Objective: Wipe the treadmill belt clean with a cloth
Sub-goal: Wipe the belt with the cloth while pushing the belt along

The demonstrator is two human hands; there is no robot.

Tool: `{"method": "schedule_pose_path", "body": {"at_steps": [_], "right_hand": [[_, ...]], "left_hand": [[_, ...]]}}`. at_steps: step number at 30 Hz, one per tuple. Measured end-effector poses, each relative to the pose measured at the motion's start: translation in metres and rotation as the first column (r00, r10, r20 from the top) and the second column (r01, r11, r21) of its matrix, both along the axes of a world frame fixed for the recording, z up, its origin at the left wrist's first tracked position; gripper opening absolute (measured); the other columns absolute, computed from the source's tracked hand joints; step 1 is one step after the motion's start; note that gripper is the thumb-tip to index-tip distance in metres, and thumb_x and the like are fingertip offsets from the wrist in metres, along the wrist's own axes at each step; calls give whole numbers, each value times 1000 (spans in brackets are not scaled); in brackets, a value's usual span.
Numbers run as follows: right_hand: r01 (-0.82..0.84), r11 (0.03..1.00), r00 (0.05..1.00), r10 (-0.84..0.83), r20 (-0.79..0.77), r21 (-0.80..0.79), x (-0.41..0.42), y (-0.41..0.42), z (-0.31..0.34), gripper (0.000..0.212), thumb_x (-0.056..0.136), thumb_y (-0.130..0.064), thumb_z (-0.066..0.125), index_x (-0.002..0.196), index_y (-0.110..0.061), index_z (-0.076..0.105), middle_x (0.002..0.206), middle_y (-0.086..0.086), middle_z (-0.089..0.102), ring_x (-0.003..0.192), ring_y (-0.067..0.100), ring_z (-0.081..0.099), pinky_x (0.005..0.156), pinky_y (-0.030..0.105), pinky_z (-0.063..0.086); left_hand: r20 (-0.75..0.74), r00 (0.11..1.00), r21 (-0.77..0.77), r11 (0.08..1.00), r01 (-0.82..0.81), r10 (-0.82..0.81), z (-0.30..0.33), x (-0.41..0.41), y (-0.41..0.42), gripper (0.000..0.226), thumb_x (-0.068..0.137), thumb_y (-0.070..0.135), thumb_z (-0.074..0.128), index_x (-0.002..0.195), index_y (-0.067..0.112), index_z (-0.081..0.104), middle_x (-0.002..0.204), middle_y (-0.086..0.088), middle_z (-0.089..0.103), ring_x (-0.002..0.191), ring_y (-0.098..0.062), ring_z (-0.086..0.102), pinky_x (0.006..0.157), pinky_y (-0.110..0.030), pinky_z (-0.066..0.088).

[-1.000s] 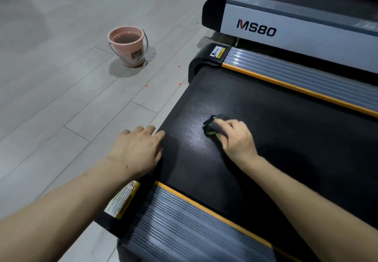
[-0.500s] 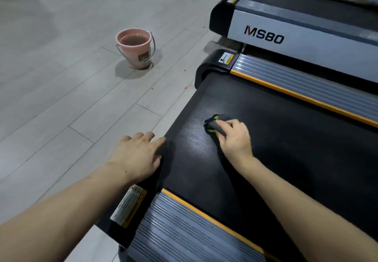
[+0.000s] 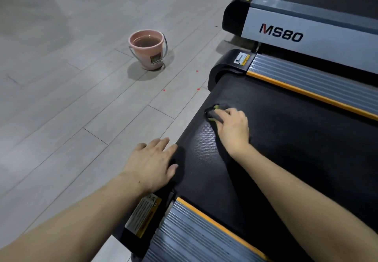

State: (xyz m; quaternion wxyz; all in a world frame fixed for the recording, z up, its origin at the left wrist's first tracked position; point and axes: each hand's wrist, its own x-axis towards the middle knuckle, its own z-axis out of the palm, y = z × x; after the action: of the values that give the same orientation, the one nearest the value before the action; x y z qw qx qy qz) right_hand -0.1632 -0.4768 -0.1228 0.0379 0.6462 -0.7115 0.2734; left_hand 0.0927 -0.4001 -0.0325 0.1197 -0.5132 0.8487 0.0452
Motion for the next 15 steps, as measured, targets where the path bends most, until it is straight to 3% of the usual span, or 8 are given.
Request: {"method": "schedule_pose_path", "body": {"at_steps": [4, 6, 9, 12, 15], "right_hand": [[-396, 918, 918, 396, 2, -19, 38, 79, -12, 32, 86, -24, 69, 118, -29, 70, 106, 3, 64, 86, 28, 54, 78, 37, 46], [-487, 872, 873, 487, -20, -48, 26, 64, -10, 29, 88, -30, 68, 117, -28, 71, 105, 1, 65, 87, 28, 56, 79, 37, 48], [-339, 937, 938, 330, -109, -84, -2, 2, -6, 27, 88, -32, 68, 115, -34, 70, 103, 1, 65, 92, 33, 56, 81, 40, 49], [-40, 999, 999, 41, 23, -24, -10, -30, -4, 23, 87, -26, 72, 110, -30, 73, 100, 5, 65, 89, 38, 56, 82, 43, 46], [-68, 997, 998, 68, 1, -21, 17, 6, -4, 23, 86, -24, 72, 107, -32, 72, 99, 3, 64, 85, 34, 54, 80, 42, 47]], "left_hand": [[1, 999, -6, 999, -42, 42, -4, 8, -6, 50, 101, 50, 37, 144, 27, 41, 152, -1, 42, 141, -21, 40, 108, -43, 40], [25, 998, 12, 999, -52, 52, -7, 13, -5, 49, 101, 50, 36, 143, 27, 42, 151, 0, 44, 140, -21, 41, 108, -42, 40], [60, 997, 34, 998, -54, 52, -9, 25, -2, 54, 99, 56, 32, 146, 29, 39, 154, 1, 41, 141, -21, 40, 110, -41, 38], [84, 994, 58, 996, -68, 63, -10, 39, 4, 59, 97, 60, 30, 147, 30, 39, 160, 2, 35, 144, -20, 37, 112, -42, 37], [83, 994, 75, 994, -83, 77, -11, 46, 7, 57, 99, 57, 37, 150, 31, 36, 162, 2, 31, 147, -20, 33, 114, -42, 34]]}}
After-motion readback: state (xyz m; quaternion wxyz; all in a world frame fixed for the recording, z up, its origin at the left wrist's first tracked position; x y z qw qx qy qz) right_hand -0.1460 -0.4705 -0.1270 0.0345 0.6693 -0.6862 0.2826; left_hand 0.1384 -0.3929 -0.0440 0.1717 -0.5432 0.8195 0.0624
